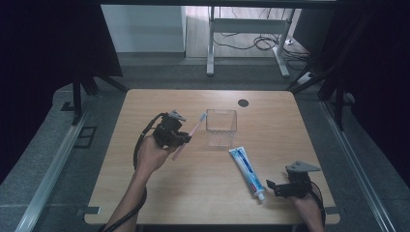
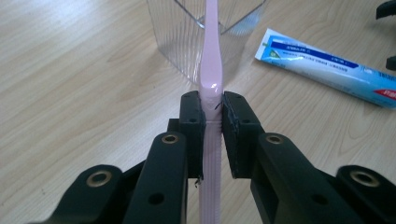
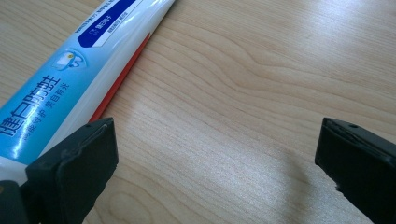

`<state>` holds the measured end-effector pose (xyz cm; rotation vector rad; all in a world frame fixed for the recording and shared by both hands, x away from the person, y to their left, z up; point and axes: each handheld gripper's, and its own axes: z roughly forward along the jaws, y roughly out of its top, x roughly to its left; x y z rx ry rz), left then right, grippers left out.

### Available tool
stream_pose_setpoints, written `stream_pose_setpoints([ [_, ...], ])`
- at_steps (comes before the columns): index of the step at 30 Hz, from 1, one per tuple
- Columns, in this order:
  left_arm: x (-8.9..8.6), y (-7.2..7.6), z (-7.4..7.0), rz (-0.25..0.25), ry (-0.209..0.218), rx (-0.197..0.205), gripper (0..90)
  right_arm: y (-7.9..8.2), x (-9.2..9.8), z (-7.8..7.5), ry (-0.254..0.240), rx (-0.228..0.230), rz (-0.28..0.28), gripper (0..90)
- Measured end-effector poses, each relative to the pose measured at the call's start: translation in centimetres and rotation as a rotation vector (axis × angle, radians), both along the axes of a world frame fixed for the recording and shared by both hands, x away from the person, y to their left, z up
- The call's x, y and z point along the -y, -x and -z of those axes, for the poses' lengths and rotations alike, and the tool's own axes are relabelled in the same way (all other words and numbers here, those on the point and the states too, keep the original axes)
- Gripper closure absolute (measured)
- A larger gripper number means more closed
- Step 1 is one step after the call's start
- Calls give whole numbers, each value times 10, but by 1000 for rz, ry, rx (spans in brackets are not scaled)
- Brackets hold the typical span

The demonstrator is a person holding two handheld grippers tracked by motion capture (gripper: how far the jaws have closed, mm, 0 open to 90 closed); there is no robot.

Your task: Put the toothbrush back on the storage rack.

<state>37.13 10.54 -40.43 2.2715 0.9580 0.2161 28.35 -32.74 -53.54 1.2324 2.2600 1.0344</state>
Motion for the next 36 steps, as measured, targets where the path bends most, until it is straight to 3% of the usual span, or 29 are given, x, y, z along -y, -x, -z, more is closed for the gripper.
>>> stream_pose_setpoints([
  [19,23,-19,-16,2,59,79,789,0,0,0,0,0,3,0],
  [36,48,-35,-23,7,97,112,789,0,0,1,-1,-2,1,0],
])
